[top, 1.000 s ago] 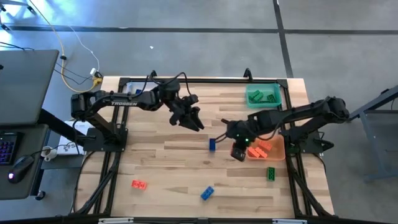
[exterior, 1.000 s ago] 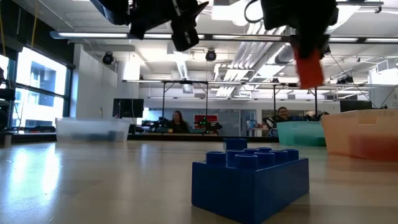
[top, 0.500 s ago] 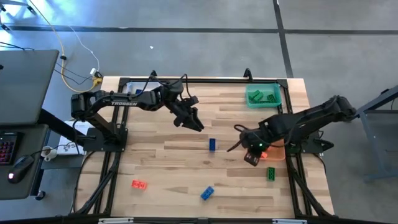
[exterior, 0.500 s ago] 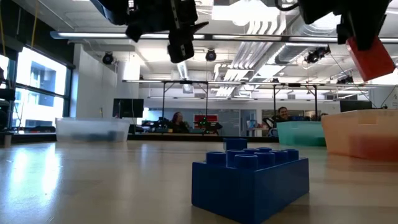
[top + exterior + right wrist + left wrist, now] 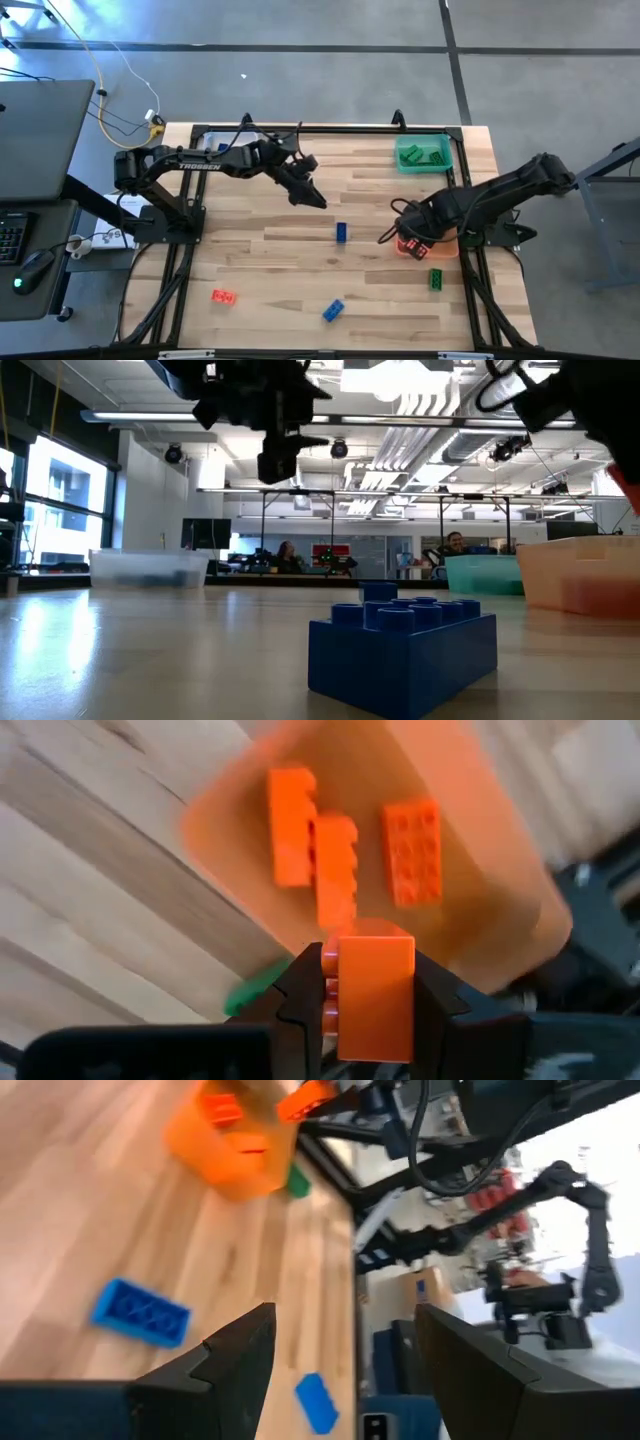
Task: Sort & place blocks by color
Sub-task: Put the orange game piece into the orange bin
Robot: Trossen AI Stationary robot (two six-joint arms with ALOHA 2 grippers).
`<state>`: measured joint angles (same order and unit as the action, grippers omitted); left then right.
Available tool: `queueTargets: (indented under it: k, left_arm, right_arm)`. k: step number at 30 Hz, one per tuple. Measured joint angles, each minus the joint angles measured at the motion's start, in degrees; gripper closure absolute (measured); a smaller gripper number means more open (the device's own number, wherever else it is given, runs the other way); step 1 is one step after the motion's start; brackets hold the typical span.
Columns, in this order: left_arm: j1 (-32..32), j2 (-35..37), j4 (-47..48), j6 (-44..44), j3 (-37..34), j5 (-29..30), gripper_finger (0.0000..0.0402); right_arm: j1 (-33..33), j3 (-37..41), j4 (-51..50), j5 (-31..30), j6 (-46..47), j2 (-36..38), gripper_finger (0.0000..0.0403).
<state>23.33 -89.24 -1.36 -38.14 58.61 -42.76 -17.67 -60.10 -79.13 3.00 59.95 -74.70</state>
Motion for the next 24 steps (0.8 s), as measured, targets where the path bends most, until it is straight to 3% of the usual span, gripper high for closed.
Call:
queueTargets:
  k: [6,17,24]
  left_arm:
    - [-0.5,0.1,8.0,5.9,0.0,5.6,0.0177]
    - [-3.0,0.1,14.8,13.8,0.0,15.5,0.0177]
    - [-5.0,0.1,22.6,17.9,0.0,20.8,0.0177]
  right_arm:
    - [0.0,6.9,-0.3,4.7,4.8,-0.3,0.0331]
    - [0.0,13.5,0.3,4.8,11.1,-0.3,0.0313]
    - [0.0,13.8,1.7,5.0,12.1,-0.3,0.0306]
